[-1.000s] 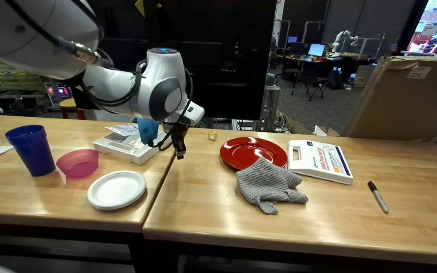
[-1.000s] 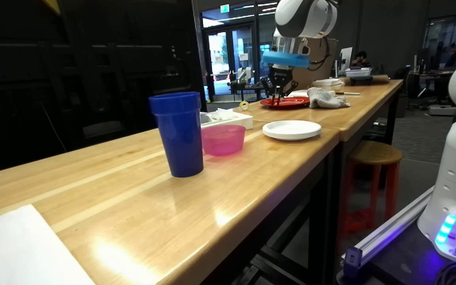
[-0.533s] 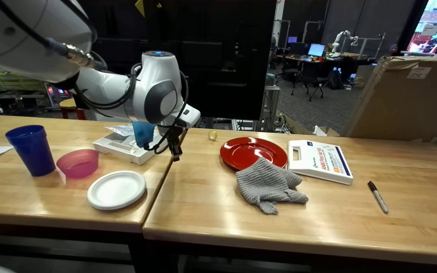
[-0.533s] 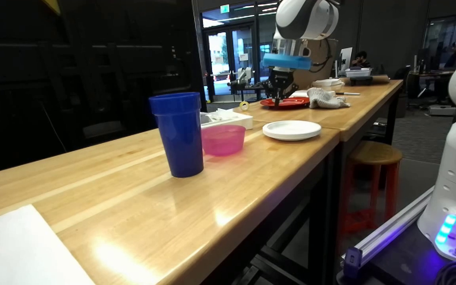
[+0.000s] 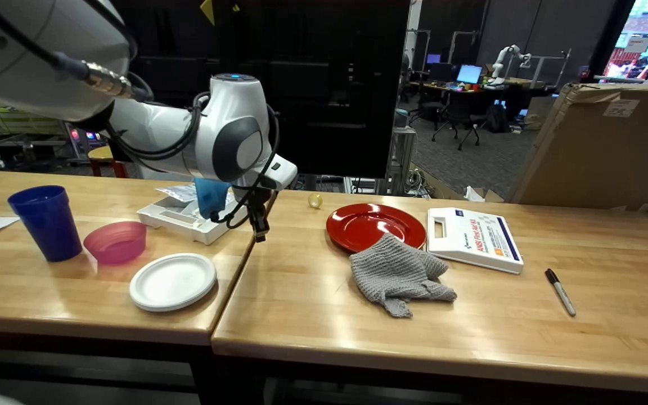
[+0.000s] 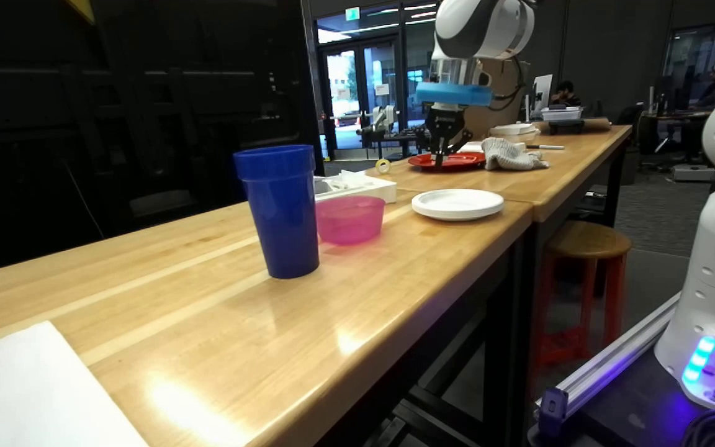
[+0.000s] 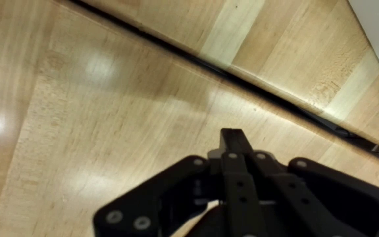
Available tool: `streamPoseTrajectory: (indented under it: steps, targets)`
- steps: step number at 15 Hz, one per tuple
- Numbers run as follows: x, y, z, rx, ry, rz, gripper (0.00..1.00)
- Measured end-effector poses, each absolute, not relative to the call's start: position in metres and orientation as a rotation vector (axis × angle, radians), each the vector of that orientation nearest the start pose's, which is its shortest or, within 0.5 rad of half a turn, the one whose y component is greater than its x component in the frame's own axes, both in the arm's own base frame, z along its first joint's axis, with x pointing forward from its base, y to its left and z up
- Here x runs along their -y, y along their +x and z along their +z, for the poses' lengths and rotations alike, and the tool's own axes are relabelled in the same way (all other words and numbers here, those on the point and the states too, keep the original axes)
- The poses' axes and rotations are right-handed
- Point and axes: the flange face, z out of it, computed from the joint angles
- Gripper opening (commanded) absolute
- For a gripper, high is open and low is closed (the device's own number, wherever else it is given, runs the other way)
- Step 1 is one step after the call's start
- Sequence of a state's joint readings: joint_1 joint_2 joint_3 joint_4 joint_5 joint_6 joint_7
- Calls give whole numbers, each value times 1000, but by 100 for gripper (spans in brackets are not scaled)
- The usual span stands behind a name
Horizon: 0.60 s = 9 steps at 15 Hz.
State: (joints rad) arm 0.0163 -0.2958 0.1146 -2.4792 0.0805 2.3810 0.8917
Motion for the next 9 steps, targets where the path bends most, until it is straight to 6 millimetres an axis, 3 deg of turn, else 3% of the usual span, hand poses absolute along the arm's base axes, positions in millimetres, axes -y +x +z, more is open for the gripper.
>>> streamPoseTrajectory:
  steps: [2,3,4,7,9]
  targets:
    - [-65,453,421,-1156,-2783,-240,0]
    - [-69,454,424,-1114,-2802,-243,26]
    - [-75,457,430,-1054,-2824,-249,1]
    - [-86,470,456,-904,-2850,-324,19]
    - [-87,472,459,-885,-2855,-331,26]
